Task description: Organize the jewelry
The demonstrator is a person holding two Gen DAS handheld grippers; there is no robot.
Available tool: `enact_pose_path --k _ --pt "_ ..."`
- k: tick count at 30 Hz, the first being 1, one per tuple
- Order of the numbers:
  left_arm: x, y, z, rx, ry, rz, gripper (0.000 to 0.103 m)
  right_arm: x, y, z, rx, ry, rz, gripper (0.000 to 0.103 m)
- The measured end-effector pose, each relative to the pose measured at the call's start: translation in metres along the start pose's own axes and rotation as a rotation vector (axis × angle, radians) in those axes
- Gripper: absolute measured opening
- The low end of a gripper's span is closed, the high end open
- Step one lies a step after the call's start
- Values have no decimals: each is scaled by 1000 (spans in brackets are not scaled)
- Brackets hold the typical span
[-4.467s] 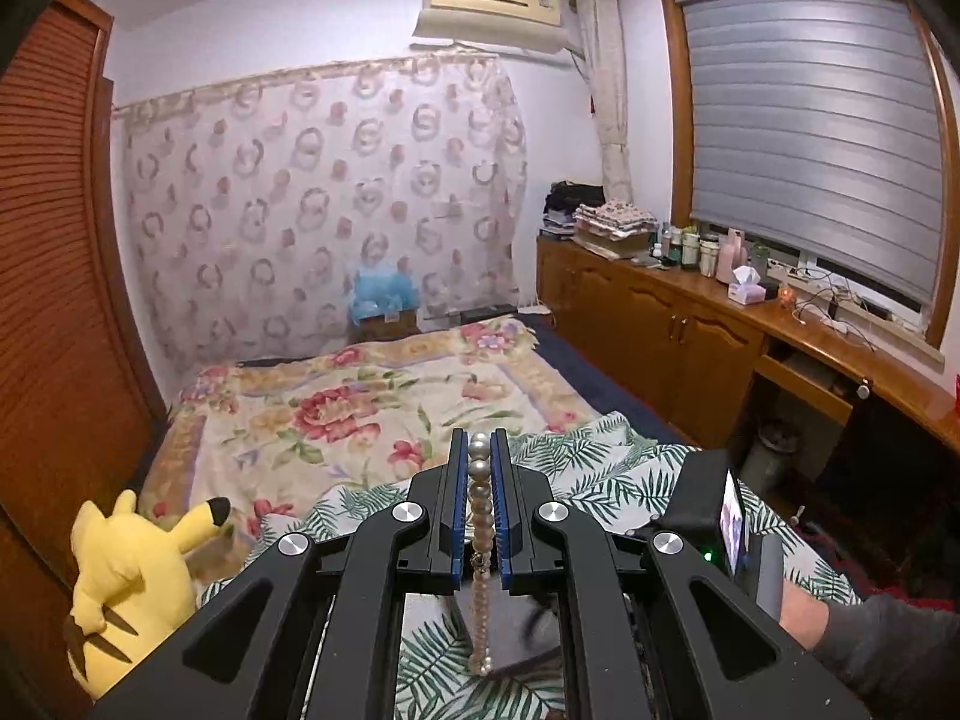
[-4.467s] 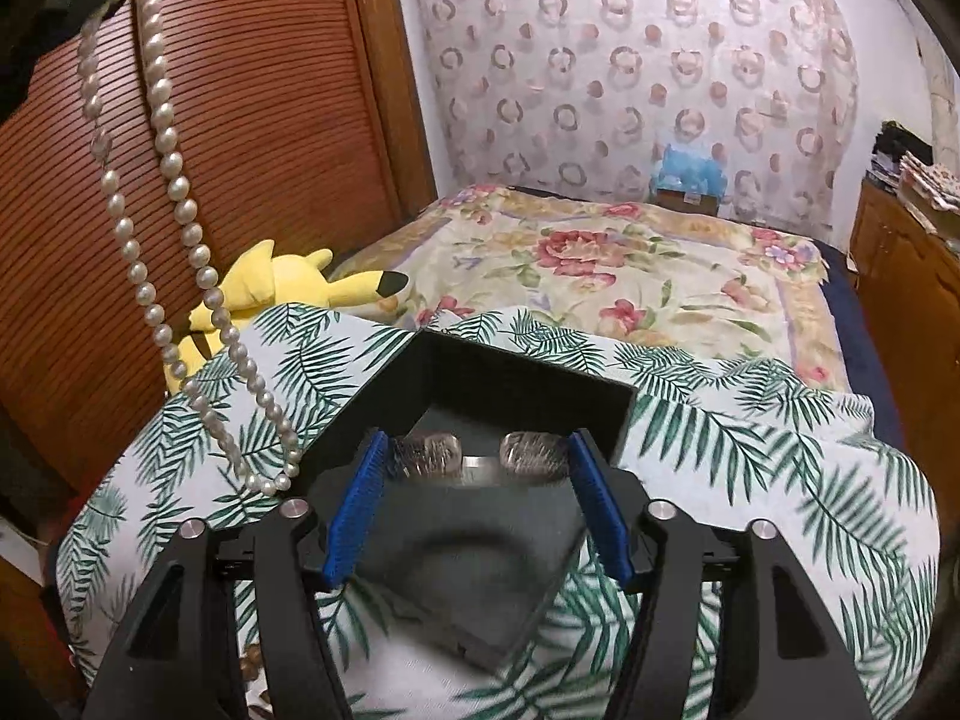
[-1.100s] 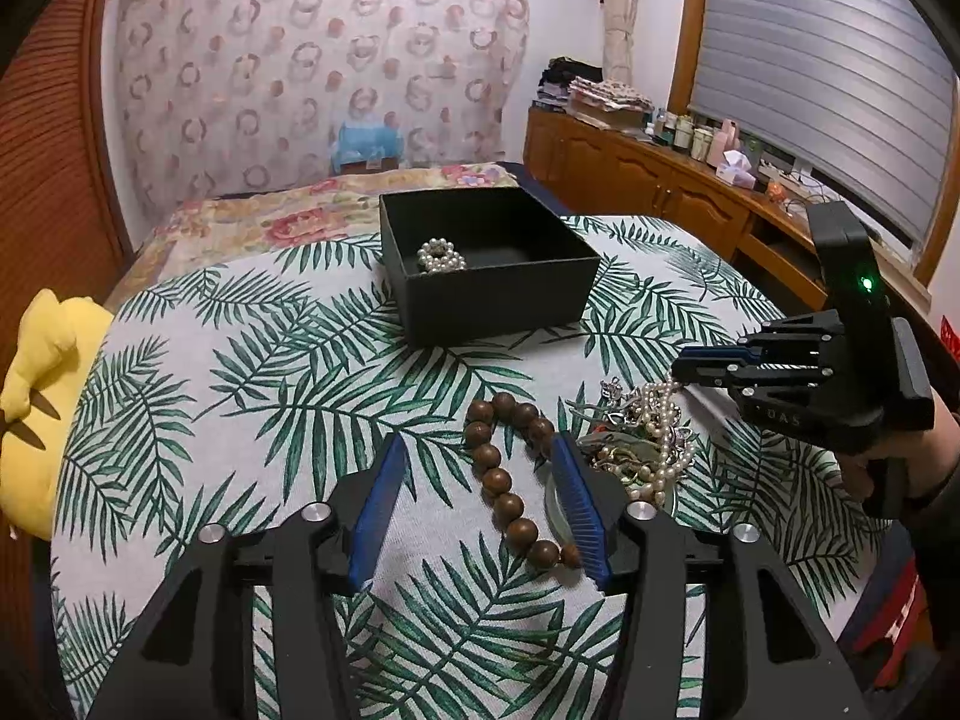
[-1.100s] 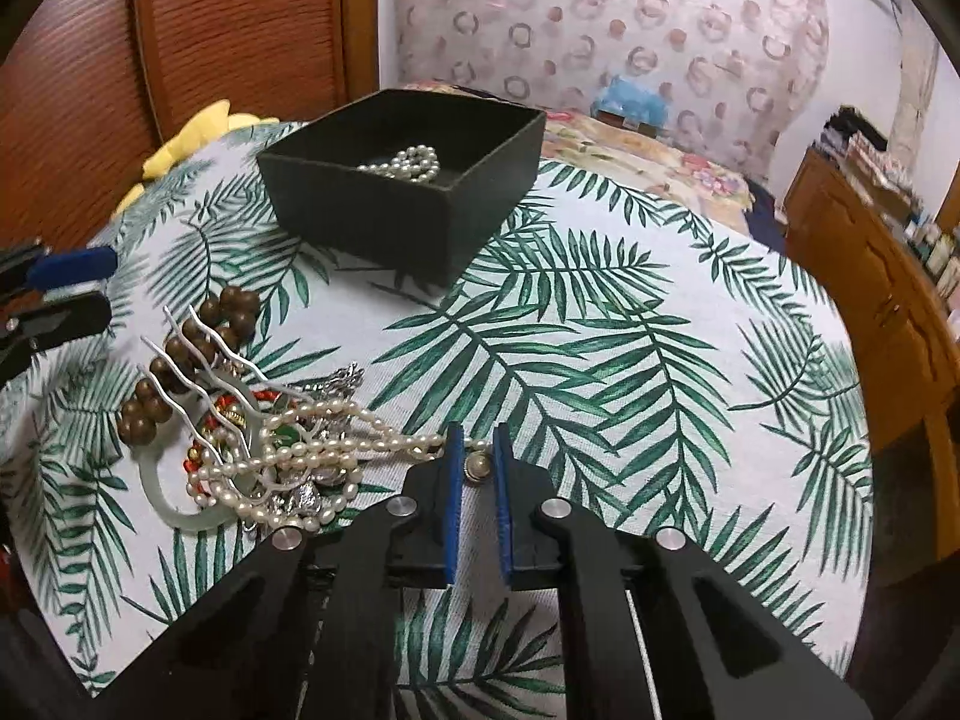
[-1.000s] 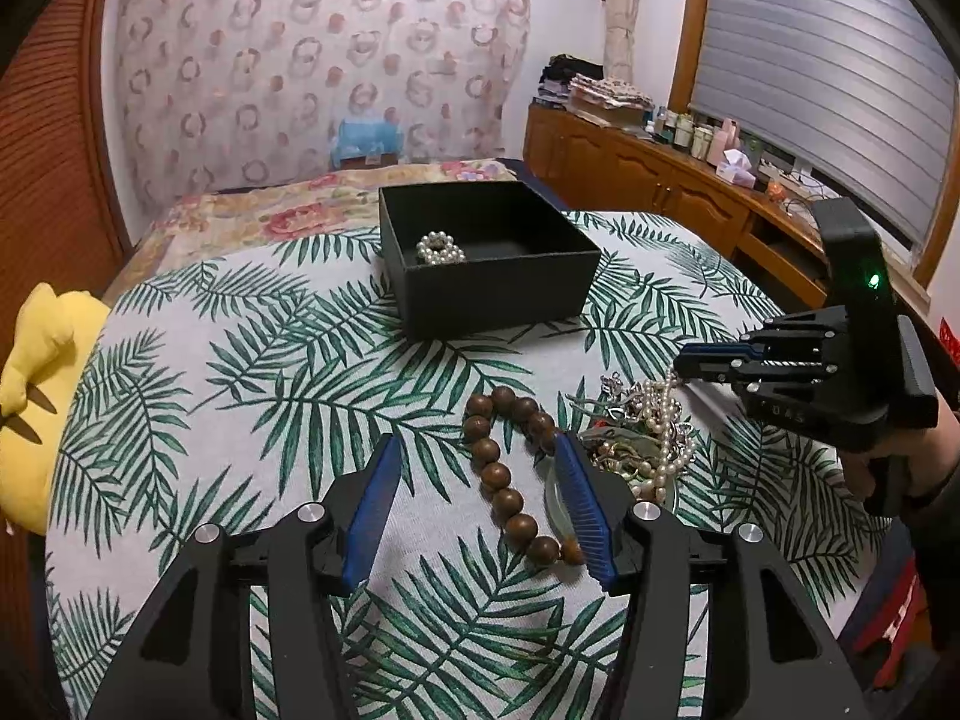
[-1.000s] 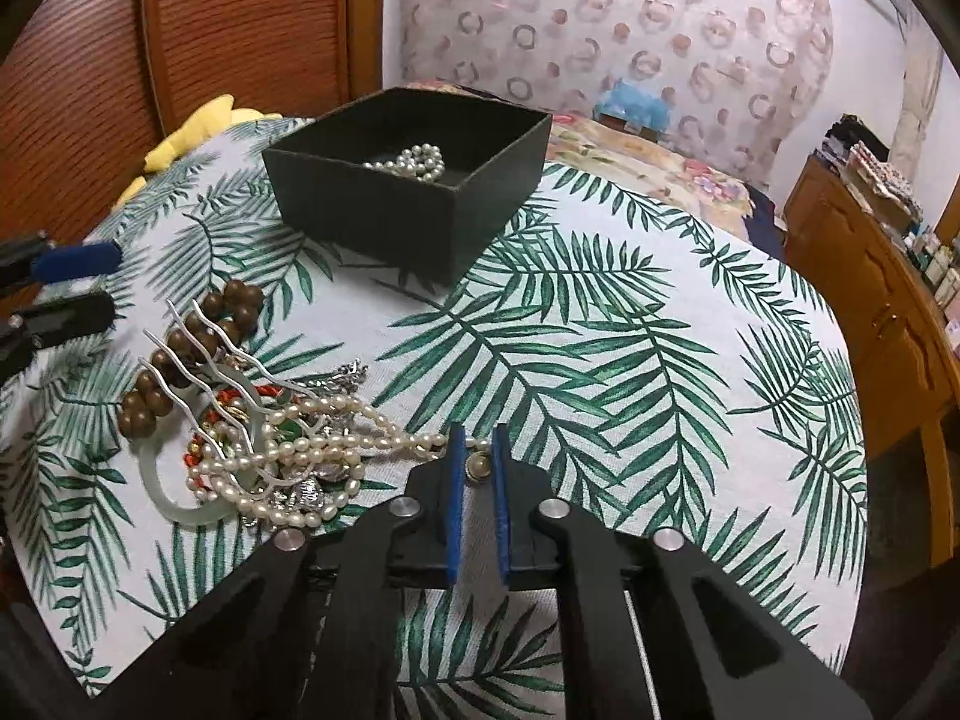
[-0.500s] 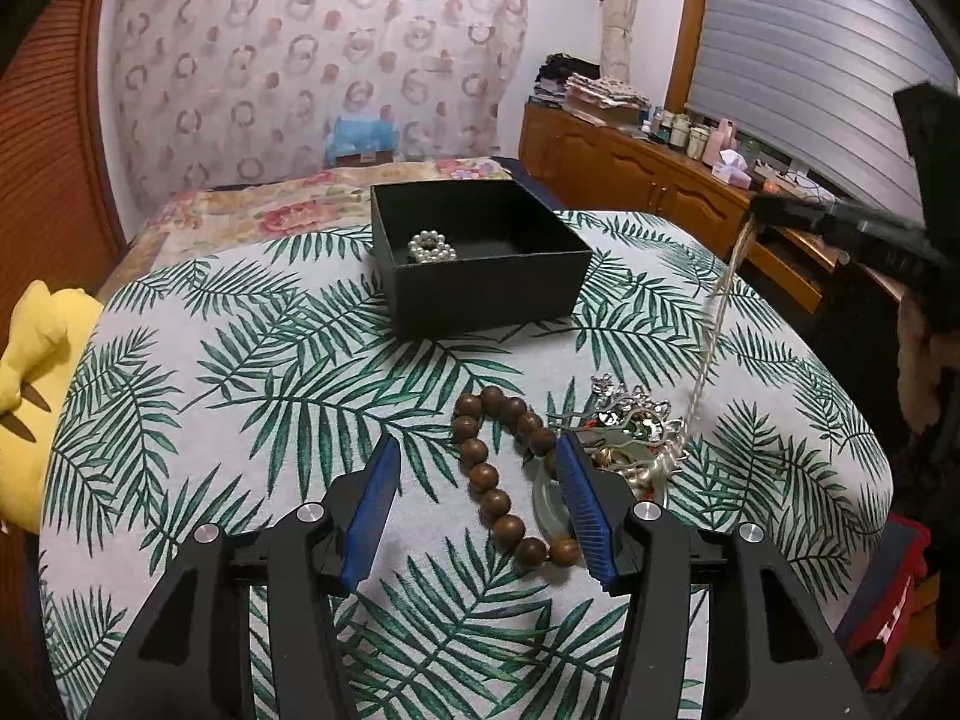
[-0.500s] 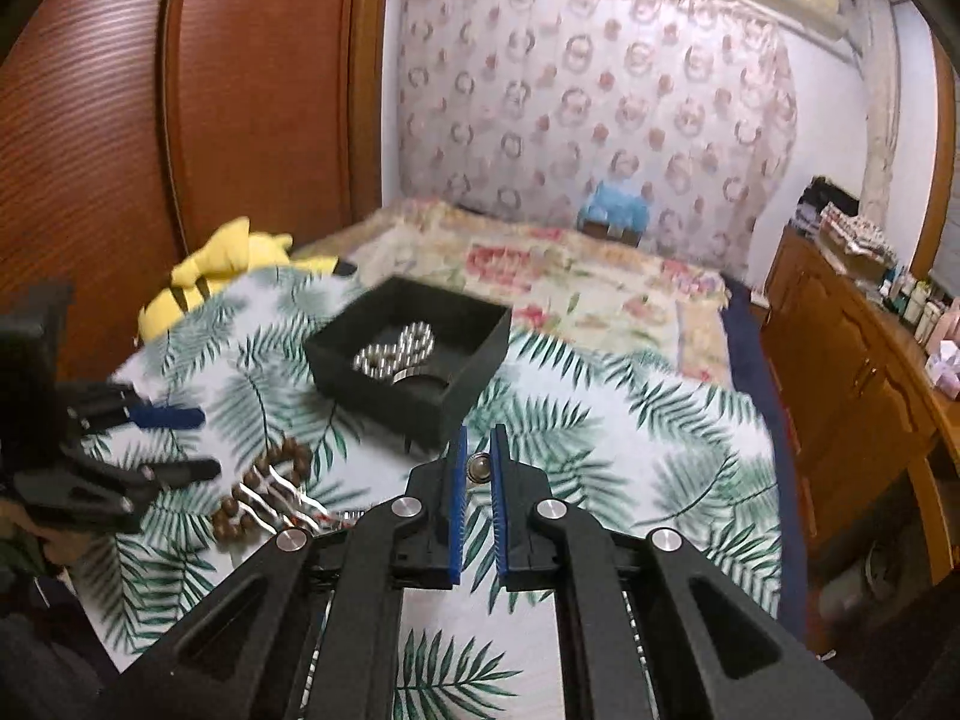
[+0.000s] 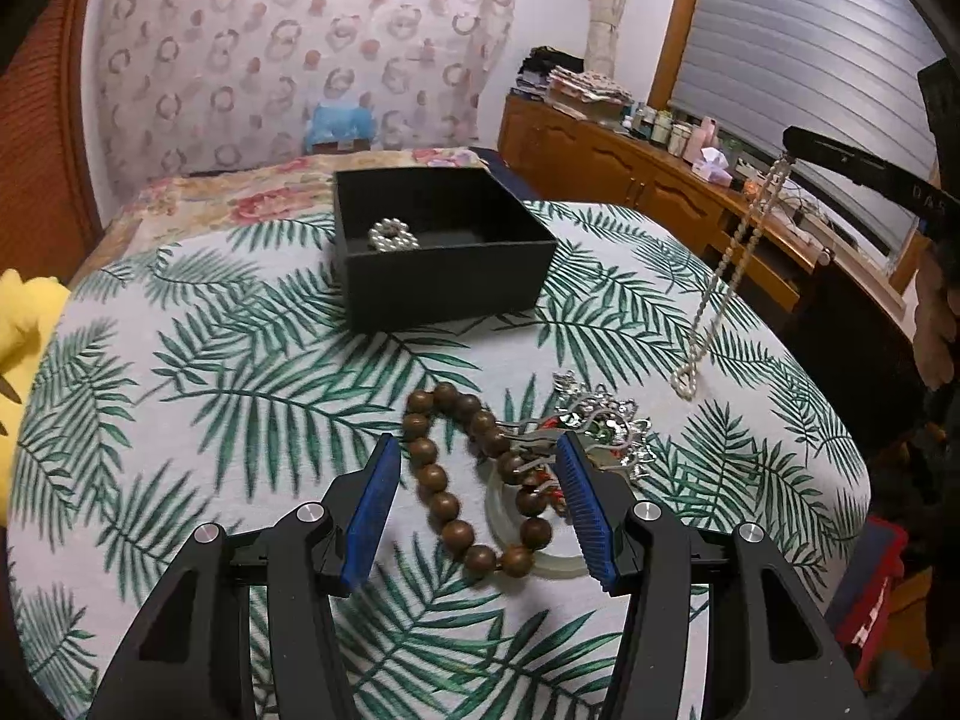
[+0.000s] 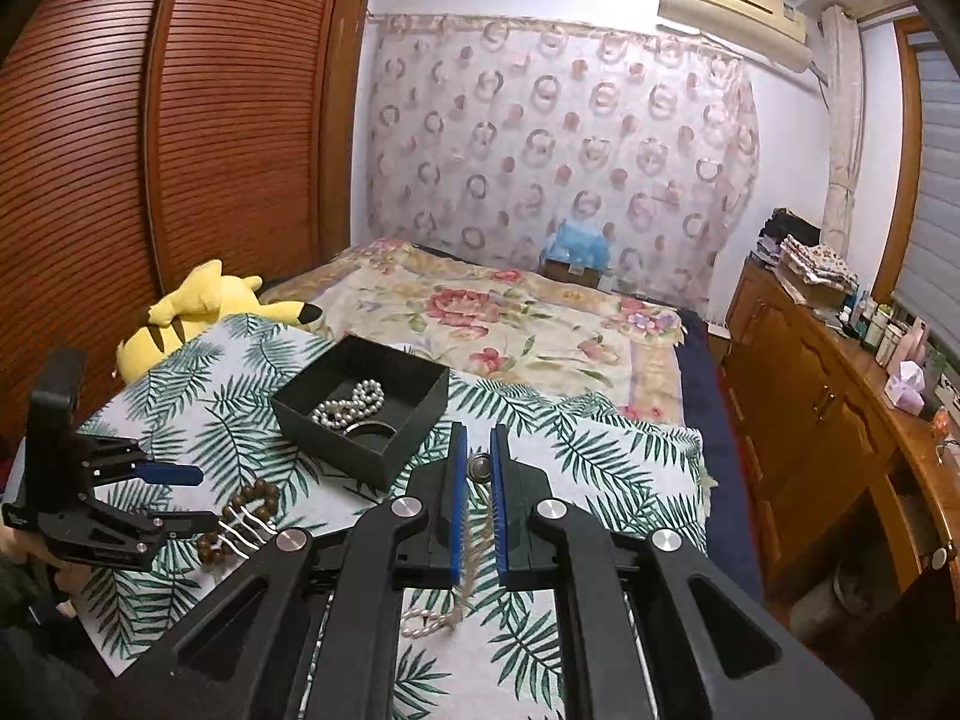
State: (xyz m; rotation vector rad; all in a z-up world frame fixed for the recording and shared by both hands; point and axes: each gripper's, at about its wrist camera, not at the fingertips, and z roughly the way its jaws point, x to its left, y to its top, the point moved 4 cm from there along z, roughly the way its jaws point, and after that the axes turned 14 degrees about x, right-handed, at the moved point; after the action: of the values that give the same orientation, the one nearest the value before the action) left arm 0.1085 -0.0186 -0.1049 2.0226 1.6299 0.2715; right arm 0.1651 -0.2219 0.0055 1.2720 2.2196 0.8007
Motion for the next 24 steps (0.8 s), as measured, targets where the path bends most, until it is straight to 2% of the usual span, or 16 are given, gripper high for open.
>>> enact_pose_path --k 9,13,17,19,24 --pt "-10 8 19 30 -66 -9 51 5 -17 24 50 32 3 9" --pt "-17 12 22 28 -99 -2 40 7 -18 25 51 36 1 9" --pt "-16 13 26 31 -105 -30 33 8 -19 25 50 37 -1 9" --pt "-14 13 26 31 -113 -42 16 8 -19 26 52 36 -2 9" --pt "-17 14 16 -2 -170 -47 9 8 -19 25 49 38 1 9"
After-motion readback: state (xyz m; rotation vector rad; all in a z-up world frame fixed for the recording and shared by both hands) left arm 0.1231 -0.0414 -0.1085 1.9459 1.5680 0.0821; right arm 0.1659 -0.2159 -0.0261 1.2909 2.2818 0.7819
